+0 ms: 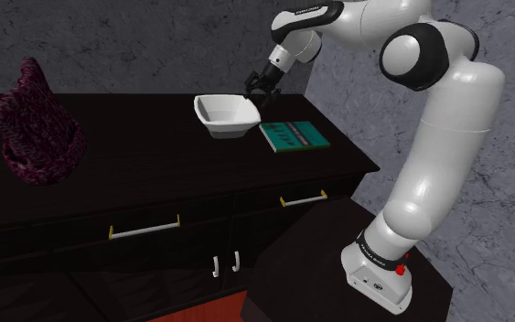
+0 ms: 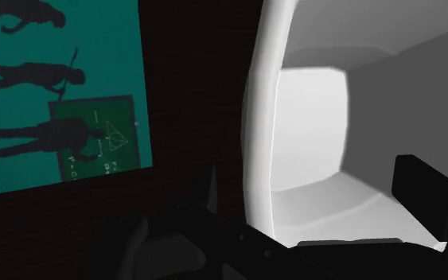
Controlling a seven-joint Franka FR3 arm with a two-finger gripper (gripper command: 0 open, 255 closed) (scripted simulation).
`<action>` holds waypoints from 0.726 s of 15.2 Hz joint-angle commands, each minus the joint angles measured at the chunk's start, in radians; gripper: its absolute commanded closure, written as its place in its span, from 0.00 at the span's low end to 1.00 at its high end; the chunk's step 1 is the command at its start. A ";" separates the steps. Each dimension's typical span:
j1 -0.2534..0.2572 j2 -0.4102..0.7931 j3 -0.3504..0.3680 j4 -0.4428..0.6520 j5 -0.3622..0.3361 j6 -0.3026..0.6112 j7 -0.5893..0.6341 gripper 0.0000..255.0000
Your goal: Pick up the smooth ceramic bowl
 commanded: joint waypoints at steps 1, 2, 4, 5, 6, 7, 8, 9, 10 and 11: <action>-0.007 0.038 0.002 0.023 0.021 0.009 -0.009 0.00; -0.007 0.042 0.003 0.016 0.024 0.018 -0.015 0.00; -0.007 0.051 0.005 0.003 0.031 0.037 -0.028 0.00; -0.007 0.056 0.006 -0.003 0.035 0.046 -0.034 0.00; -0.007 0.061 0.007 -0.009 0.038 0.056 -0.040 0.00; -0.007 0.070 0.009 -0.018 0.044 0.070 -0.050 0.00; -0.007 0.069 0.009 -0.018 0.044 0.070 -0.050 0.00; -0.007 0.070 0.009 -0.018 0.044 0.070 -0.050 0.00; -0.007 0.069 0.009 -0.019 0.044 0.071 -0.051 1.00; -0.007 0.069 0.009 -0.019 0.044 0.070 -0.051 1.00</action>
